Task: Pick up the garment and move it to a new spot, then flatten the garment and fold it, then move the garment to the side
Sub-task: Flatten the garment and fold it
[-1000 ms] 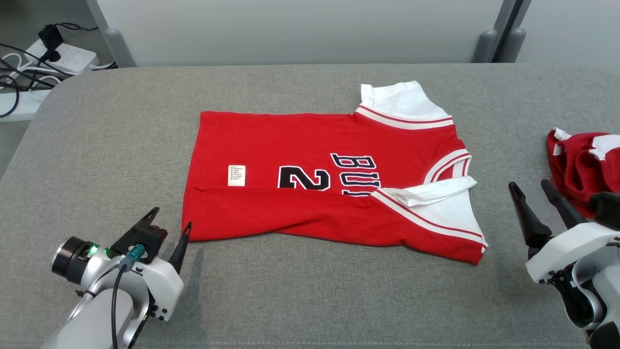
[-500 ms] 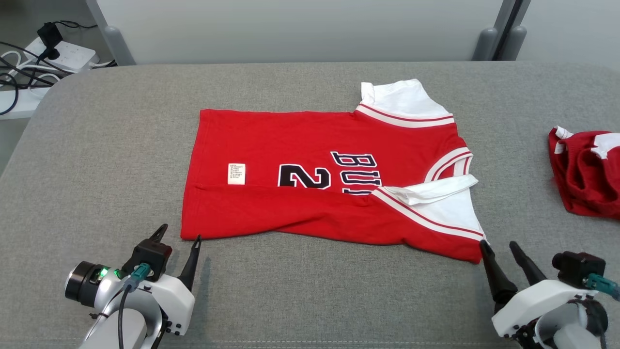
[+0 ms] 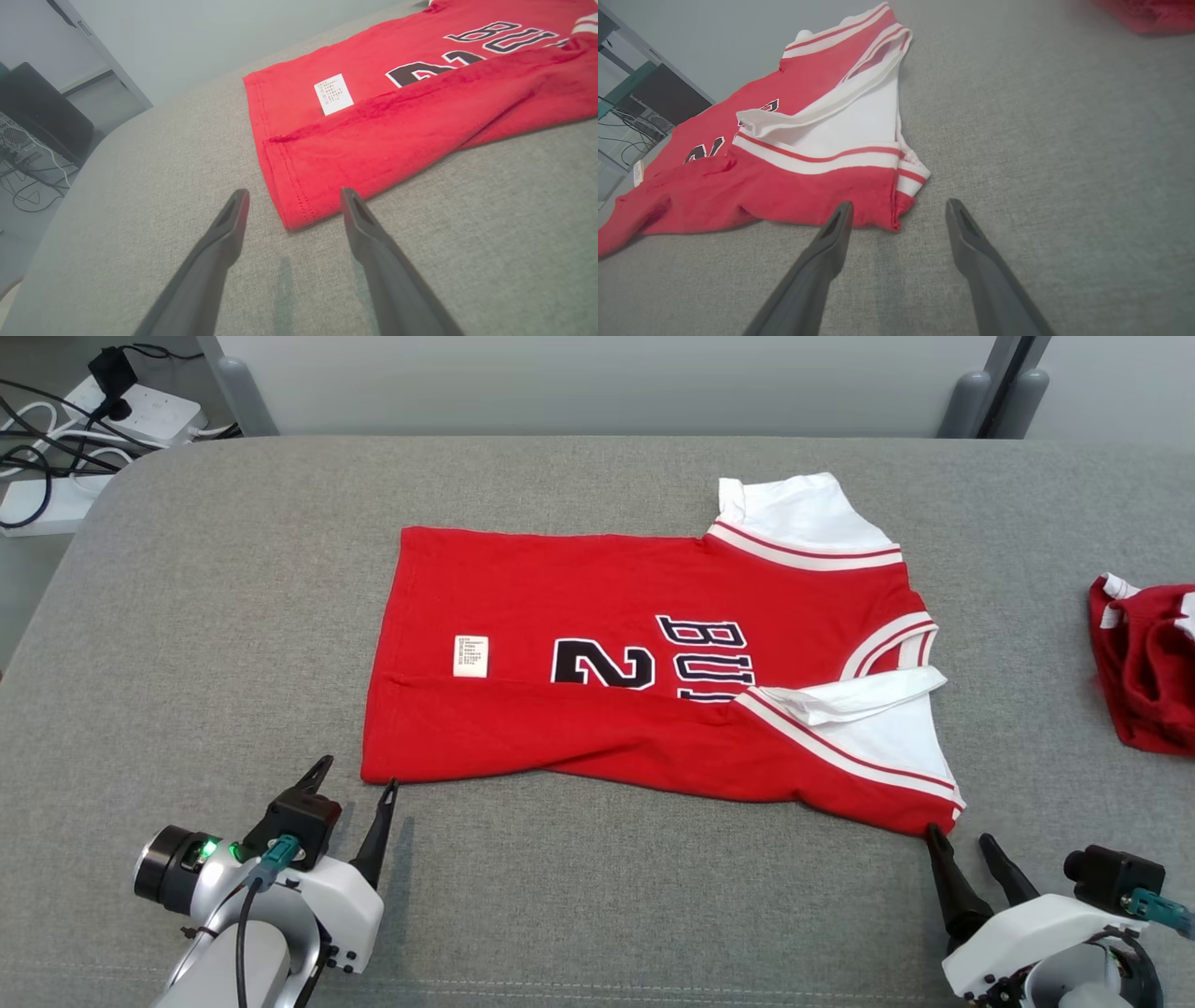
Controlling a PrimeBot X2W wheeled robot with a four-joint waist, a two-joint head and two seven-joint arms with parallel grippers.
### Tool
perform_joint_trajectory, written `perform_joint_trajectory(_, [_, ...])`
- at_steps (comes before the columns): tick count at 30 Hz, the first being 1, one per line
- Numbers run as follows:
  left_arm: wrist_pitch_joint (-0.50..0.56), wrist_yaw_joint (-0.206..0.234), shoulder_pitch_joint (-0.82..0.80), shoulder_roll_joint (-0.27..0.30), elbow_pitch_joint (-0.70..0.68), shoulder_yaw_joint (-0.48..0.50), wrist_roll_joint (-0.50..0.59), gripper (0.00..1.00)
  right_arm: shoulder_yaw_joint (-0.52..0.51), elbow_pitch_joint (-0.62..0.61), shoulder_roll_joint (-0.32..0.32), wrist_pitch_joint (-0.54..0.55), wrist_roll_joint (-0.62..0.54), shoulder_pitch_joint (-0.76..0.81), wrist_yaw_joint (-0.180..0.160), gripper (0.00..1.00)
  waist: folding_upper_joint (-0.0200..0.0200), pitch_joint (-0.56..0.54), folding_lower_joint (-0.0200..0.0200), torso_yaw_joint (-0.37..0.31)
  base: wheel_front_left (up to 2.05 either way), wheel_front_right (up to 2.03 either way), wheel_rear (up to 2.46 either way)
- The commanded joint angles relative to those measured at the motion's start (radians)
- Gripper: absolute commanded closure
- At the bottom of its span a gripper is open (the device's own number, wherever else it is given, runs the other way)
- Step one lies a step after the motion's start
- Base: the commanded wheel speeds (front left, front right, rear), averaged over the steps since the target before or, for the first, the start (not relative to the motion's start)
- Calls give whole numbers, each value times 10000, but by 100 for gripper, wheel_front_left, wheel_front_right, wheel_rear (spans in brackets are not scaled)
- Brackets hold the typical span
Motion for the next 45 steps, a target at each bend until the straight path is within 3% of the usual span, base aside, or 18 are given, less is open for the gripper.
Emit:
perform_joint_trajectory(1, [-60,-83,-185,226,-106,445,93,0,185,-79,-34,-148,74,-90,-29,0,0,22,0,12,0,0,0])
perform_joint_trajectory(19, [-61,-481,-243,-216,-3,1095,867,0,533,132,193,-148,1328,-562,-29,0,0,335,0,226,0,0,0])
perform_joint_trajectory(20, [-61,-506,-244,-237,5,1128,896,0,583,115,186,-148,1392,-577,-29,4,0,345,0,238,0,0,0])
perform_joint_trajectory(21, [-61,-531,-242,-258,13,1161,924,0,659,99,172,-148,1451,-584,-29,29,0,352,0,251,0,0,0])
perform_joint_trajectory(23, [-61,-568,-238,-313,32,1225,975,0,803,85,118,-148,1552,-612,-29,100,0,366,0,271,0,0,0])
perform_joint_trajectory(33, [-61,-794,-217,-768,260,2172,429,0,854,-93,-251,-149,1587,-709,-29,100,0,447,0,205,0,0,0])
perform_joint_trajectory(45, [-61,-1387,-650,-1594,1451,3694,-665,0,1058,-239,-346,-149,1320,-818,-29,100,0,685,0,-159,0,0,0])
